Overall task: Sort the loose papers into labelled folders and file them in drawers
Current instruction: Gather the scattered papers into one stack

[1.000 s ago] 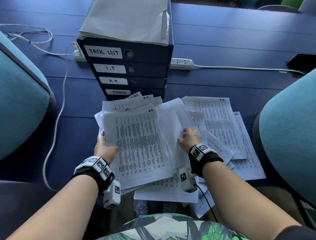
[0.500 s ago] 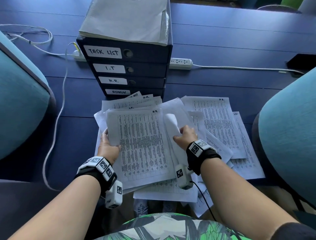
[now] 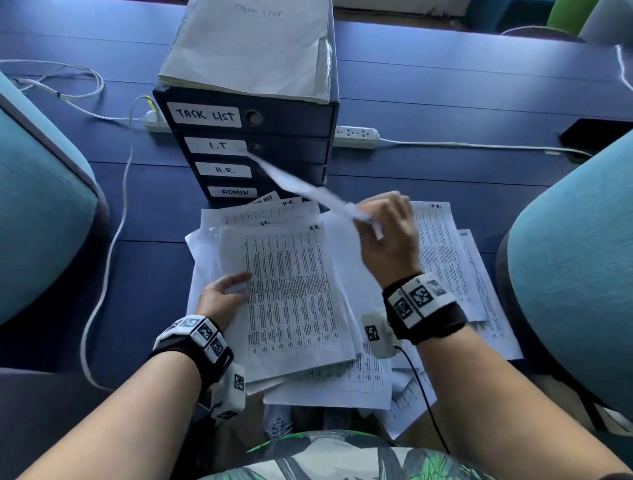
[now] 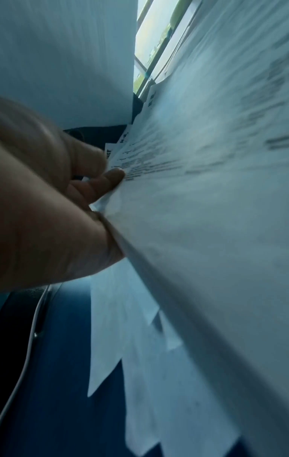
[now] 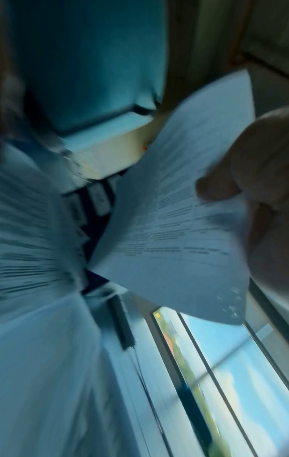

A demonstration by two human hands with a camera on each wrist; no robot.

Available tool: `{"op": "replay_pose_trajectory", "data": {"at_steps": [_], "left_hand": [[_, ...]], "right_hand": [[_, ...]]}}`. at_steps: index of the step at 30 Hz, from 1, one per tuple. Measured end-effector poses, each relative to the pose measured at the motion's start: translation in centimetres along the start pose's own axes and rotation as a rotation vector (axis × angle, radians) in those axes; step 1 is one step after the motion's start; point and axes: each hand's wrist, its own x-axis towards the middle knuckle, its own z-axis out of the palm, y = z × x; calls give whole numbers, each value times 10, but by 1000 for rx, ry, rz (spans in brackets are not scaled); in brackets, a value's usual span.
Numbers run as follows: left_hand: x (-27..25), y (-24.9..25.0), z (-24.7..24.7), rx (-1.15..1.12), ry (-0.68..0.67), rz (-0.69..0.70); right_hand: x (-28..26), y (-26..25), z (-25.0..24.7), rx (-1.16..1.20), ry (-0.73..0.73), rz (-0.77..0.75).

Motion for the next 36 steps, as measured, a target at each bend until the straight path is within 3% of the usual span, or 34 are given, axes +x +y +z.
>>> {"op": "replay_pose_trajectory", "data": {"at_steps": [2,5,7,12,15,18,20,23,26,30,36], "left_hand": [[0,4,1,-95,-11,-37],[7,7,-2,-338,29,-184],[7,10,-4,-377,4,-228],[-1,10,3,-135,13,-95],[8,-1,4,-85,51,-66],[16,-11,-2,-9,17,-85],[18,-16,-4,47,-18,-74],[19,-18,-2,264,103,-20],[17,-18,2,354,129,17],[19,-18,1,343,99,17],[20,-15,-3,332,59,1]], "right_hand": [[-15,-16,12,43,-186,-54],[-50,-25,22,-29,-708,5],[-73,-26,24,-93,-1001,39],[-105,-30,26,65,-1262,93],[-102,-24,28,84,-1168,131],[-94,-7,30,30,-1016,286],[-91,9,29,-103,-913,390],[-88,29,21,-325,-781,608],[-86,43,10,-507,-779,808],[-86,51,6,-571,-855,1007],[-72,59,3,-463,-811,1079]]}}
